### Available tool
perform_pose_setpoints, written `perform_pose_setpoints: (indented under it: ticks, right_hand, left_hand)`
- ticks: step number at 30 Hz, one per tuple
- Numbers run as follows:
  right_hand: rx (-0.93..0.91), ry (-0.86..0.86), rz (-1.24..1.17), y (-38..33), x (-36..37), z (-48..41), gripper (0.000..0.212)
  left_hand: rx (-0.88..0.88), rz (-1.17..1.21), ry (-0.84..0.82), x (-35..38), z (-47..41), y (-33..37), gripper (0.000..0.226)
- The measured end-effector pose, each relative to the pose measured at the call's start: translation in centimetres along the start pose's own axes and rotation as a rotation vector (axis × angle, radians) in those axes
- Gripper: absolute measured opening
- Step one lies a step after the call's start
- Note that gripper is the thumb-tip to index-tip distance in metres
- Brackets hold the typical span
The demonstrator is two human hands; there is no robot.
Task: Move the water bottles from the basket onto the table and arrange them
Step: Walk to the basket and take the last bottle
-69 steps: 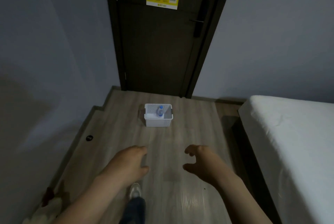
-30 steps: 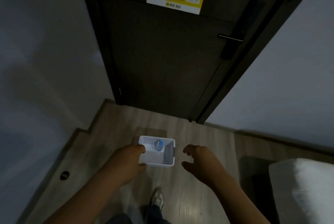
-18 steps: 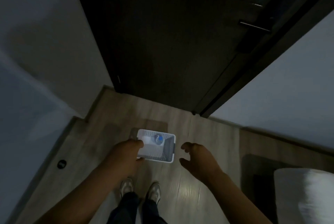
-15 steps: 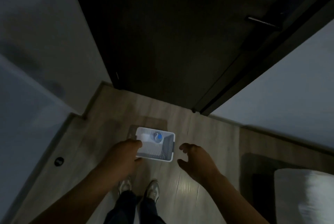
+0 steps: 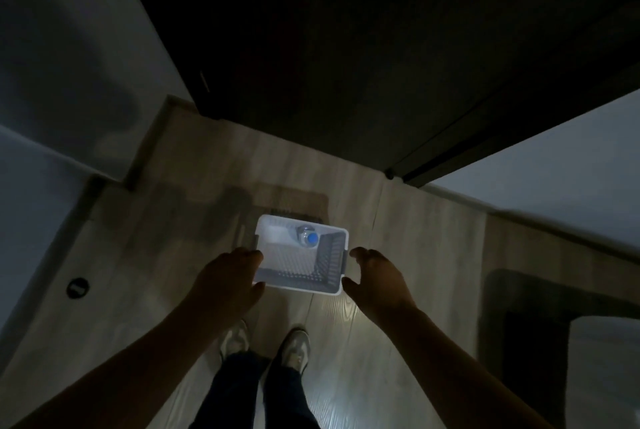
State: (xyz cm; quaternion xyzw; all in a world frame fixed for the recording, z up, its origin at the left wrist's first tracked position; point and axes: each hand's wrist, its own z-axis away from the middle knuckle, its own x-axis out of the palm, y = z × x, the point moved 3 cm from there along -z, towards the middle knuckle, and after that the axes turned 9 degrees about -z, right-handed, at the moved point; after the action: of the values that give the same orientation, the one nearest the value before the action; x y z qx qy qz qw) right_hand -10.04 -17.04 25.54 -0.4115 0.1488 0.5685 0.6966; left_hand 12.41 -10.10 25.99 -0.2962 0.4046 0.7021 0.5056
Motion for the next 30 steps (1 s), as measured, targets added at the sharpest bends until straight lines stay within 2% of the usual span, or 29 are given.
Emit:
perform_pose_setpoints:
  ticks: [7, 12, 18, 27, 30]
  right_hand:
    - [0.031, -0.016, 0.018, 3.5, 7.9, -10.0, 0.045]
    - [0.071, 0.013, 0.003, 6.1, 12.8, -16.4, 0.05]
    - [0.102, 0.009, -0.003, 9.0, 17.6, -22.6, 0.048]
    - [0.07, 0.029, 0.064, 11.7, 22.2, -29.2, 0.046]
    - [0.061, 0.025, 0.096, 11.9, 23.4, -30.6, 0.051]
  left_hand:
    - [-0.003, -0.035, -0.129, 9.9, -8.4, -4.7, 0.045]
    - [0.004, -0.064, -0.053, 15.5, -13.9, -7.7, 0.047]
    - [0.024, -0.045, -0.06, 21.2, -18.9, -9.1, 0.04]
    - [0.057, -0.025, -0.053, 27.4, -23.1, -9.9, 0.04]
    - [0.065, -0.039, -0.056, 28.3, -23.6, -10.3, 0.04]
